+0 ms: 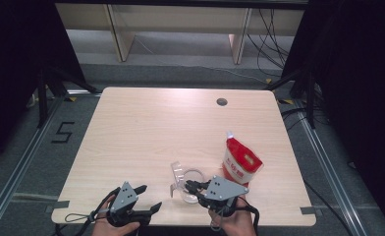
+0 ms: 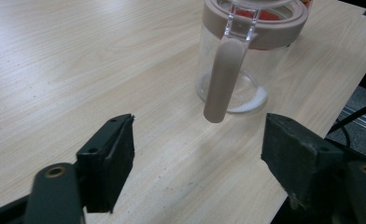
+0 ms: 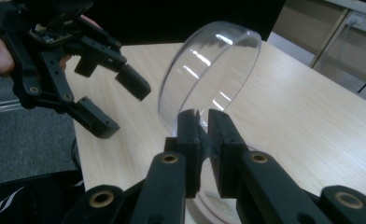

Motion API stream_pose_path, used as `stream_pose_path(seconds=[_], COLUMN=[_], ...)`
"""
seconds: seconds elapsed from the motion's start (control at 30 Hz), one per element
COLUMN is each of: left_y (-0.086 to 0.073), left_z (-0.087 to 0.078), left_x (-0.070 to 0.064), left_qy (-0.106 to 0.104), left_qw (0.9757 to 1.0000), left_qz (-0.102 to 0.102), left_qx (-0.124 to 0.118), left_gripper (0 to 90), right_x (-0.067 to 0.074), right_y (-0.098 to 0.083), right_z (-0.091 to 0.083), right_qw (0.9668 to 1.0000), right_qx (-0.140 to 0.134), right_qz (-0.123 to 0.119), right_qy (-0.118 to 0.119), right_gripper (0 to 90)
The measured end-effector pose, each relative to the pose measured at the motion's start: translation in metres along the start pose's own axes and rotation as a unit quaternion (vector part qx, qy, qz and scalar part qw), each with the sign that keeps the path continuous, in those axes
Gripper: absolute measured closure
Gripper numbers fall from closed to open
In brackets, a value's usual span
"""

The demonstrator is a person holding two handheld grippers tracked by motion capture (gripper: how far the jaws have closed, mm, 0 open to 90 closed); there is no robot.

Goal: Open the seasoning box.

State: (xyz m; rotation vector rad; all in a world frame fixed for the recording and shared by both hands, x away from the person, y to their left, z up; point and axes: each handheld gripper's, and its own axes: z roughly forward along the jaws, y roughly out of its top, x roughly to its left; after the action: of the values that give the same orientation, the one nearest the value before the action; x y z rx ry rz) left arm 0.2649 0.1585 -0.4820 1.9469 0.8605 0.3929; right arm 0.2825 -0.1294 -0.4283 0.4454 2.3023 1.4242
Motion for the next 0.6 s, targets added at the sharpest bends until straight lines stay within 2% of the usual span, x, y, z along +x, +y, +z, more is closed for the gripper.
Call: stream_pose_path(seconds=[0.03, 0.17, 0.2, 0.33, 0.43, 0.5, 0.53, 0.57, 0.6], left_y=[0.000, -0.001, -0.001, -0.003, -0.004, -0.005, -0.005, -0.006, -0.007], left_z=[0.000, -0.001, -0.002, -0.005, -0.008, -0.008, -0.009, -0.008, -0.009], left_x=[0.001, 0.001, 0.001, 0.004, 0.005, 0.007, 0.009, 0.010, 0.011], left_qy=[0.002, 0.004, 0.012, 0.013, 0.021, 0.017, 0.015, 0.014, 0.017], left_qw=[1.0000, 0.9999, 0.9999, 0.9999, 0.9997, 0.9996, 0.9996, 0.9994, 0.9995], left_qz=[-0.001, -0.007, -0.007, -0.008, -0.010, -0.016, -0.021, -0.028, -0.026], left_qx=[-0.003, -0.006, -0.005, -0.004, -0.006, -0.016, -0.009, -0.012, -0.009], left_gripper=[23.1, 18.1, 17.3, 17.0, 16.3, 16.3, 16.3, 16.3, 16.3], right_x=[-0.001, -0.001, -0.001, -0.007, -0.012, -0.015, -0.015, -0.016, -0.016], right_y=[0.000, 0.000, -0.001, -0.006, -0.014, -0.018, -0.021, -0.022, -0.024], right_z=[0.001, 0.001, 0.000, -0.009, -0.018, -0.026, -0.028, -0.031, -0.034], right_qw=[1.0000, 1.0000, 1.0000, 0.9999, 0.9995, 0.9993, 0.9991, 0.9988, 0.9984], right_qx=[0.000, -0.002, -0.004, -0.007, -0.006, -0.001, -0.003, -0.001, 0.004], right_qz=[-0.007, 0.001, 0.001, 0.011, 0.021, 0.026, 0.027, 0.034, 0.042], right_qy=[0.000, 0.003, 0.000, -0.011, -0.025, -0.026, -0.032, -0.036, -0.037], right_gripper=[83.3, 82.1, 81.7, 78.7, 72.2, 68.1, 65.2, 61.0, 59.8])
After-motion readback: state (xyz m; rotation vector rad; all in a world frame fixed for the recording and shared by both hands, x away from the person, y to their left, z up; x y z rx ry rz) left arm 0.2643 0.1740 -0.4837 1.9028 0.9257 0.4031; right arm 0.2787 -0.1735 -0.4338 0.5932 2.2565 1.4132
